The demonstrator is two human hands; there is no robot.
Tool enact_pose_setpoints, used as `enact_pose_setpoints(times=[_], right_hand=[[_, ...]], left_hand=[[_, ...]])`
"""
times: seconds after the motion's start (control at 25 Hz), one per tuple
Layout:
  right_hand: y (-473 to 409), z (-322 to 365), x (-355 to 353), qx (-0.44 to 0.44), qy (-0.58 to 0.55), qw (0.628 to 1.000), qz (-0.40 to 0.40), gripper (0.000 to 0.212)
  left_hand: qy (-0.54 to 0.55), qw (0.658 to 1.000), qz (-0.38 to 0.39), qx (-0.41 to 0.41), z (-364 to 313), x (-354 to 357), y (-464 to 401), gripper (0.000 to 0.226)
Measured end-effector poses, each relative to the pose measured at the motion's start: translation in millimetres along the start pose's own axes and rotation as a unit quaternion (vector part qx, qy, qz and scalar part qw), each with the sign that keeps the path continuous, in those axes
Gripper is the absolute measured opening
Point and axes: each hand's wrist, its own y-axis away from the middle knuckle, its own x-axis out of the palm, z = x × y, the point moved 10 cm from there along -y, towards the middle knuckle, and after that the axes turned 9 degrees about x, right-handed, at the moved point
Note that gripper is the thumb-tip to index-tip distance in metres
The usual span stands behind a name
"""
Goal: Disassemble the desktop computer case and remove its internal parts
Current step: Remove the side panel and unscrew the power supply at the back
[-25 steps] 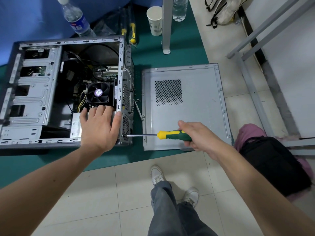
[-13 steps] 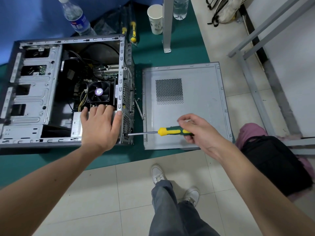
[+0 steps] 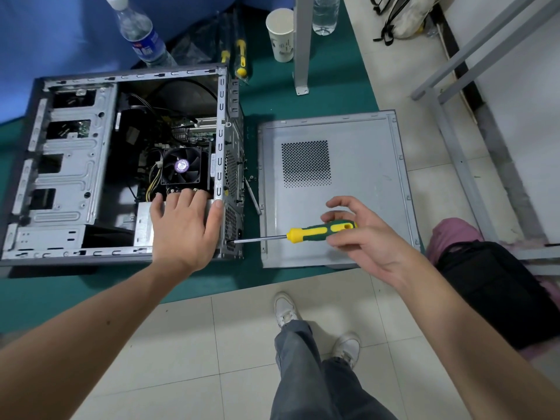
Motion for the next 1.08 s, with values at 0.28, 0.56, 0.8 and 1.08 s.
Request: enact_pose_setpoints(times=[0.28,0.56,0.8,1.08], right_hand=[[-3.6,-14.7,-8.7,0.046,0.151,0.983,-0.094,0.01],[-2.1,-17.2,-7.9,0.045,0.113,0.989,-0.088,0.022],[-1.9,-5.6,-4.4,-0.031,-0.014,0.999,-0.028,0.033],[-4.8,-13.4,-10.3,0.015,0.135,0.986,-0.098,0.018]], left_hand=[[-0.001,1.0,0.0,0.003,-0.7,0.1,-0.7,0.042],[0.0,1.0,0.001,0.0,-0.9,-1.0,-0.9,0.043],[-0.002,1.0,0.0,0.0,-1.1,-1.1,-0.8,0.046],[0.0,1.0,-0.003,0.001,-0.3,-1.9,-0.9,0.042]])
